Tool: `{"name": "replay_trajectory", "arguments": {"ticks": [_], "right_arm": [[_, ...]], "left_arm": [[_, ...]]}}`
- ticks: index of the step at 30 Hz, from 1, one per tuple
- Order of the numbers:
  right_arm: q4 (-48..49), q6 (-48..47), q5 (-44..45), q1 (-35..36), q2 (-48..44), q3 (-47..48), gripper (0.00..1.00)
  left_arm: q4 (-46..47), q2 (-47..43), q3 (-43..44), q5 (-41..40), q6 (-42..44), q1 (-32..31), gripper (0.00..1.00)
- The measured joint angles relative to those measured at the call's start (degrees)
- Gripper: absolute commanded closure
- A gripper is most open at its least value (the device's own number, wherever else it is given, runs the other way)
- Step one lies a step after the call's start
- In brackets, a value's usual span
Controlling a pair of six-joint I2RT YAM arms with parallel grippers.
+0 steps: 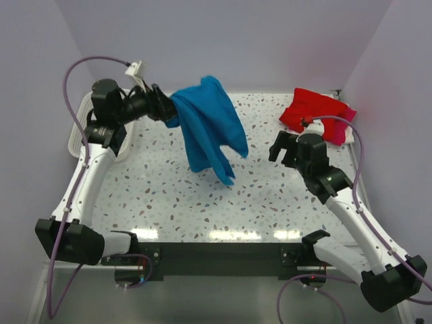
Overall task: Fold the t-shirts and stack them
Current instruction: Move the tshirt to the center of the board, then flatten the tshirt out
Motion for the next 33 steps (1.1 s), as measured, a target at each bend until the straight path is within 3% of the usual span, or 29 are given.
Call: {"name": "replay_trajectory", "arguments": {"ticks": [2, 8, 12, 23, 27, 33], "right_arm": [[0.11, -0.61, -1.66, 0.00, 0.22, -0.42, 0.02], [0.83, -3.23, -9.09, 1.01, 4.17, -2.25, 0.02], [1.25, -3.80, -11.74, 4.79, 7.56, -4.63, 0.02], [4.28, 0.22, -13.64, 17.99, 19.78, -6.29, 0.05], [4.02, 2.82, -12.50, 18.45, 20.02, -8.26, 0.07], [2.89, 5.44, -12.26, 18.95, 20.02, -10.62, 0.20]], "left_arm": [[-2.75, -0.81, -7.26, -3.85, 1.66, -0.11, 0.15], [-15.87, 2.23, -20.59, -26.80, 5.68, 0.02, 0.05], [-19.45, 1.33, -26.64, -32.98, 7.17, 0.04, 0.02], [-20.65, -5.11, -31.95, -34.77, 8.13, 0.04, 0.01], [-20.50, -5.57, -34.62, -33.64, 7.72, -0.22, 0.01], [-20.50, -8.17, -39.39, -34.05, 7.13, -3.23, 0.01]]}}
